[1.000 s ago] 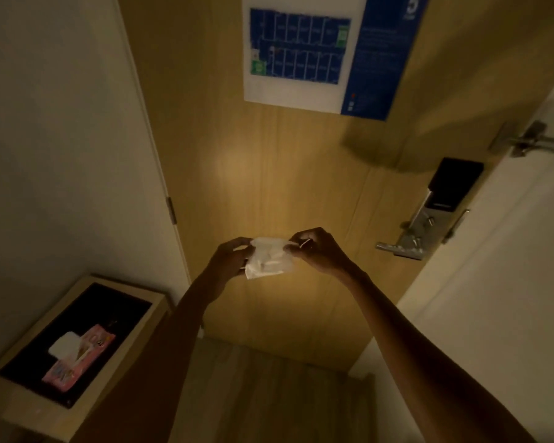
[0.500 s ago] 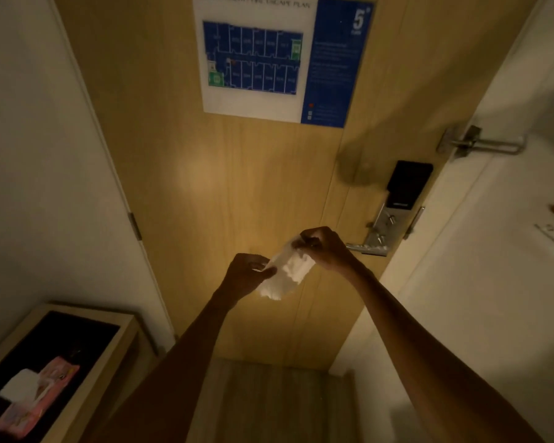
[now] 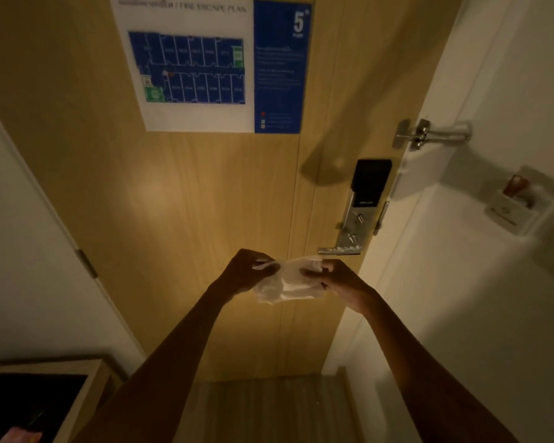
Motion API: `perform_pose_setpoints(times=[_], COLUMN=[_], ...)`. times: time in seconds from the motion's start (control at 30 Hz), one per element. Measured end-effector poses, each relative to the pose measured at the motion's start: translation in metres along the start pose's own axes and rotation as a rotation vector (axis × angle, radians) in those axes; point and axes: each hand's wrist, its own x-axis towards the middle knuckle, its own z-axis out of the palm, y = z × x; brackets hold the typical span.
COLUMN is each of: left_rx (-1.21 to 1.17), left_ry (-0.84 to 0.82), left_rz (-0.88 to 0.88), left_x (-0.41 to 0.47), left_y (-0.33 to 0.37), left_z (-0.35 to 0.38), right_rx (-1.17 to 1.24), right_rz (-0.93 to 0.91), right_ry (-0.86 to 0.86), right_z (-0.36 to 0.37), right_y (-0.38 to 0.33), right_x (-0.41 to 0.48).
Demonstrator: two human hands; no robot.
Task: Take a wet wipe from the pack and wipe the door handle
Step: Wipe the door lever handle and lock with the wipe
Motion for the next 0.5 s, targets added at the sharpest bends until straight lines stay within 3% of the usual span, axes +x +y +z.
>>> perform_pose_setpoints(times=[0.2,0.5], left_rx=[-0.067,-0.083], left_ry=[-0.109,-0.085], left_rz=[-0.038,-0.072], left_x=[0.030,0.076], left_y=[0.012,0.037], left_z=[0.028,0.093], right_rx=[0.147,0.019], right_rz=[0.029,0.040], right_ry=[-0.001,0.074], right_z=[-0.037,-0.112], right_y=[0.021,0.045], right_x=[-0.005,-0.004])
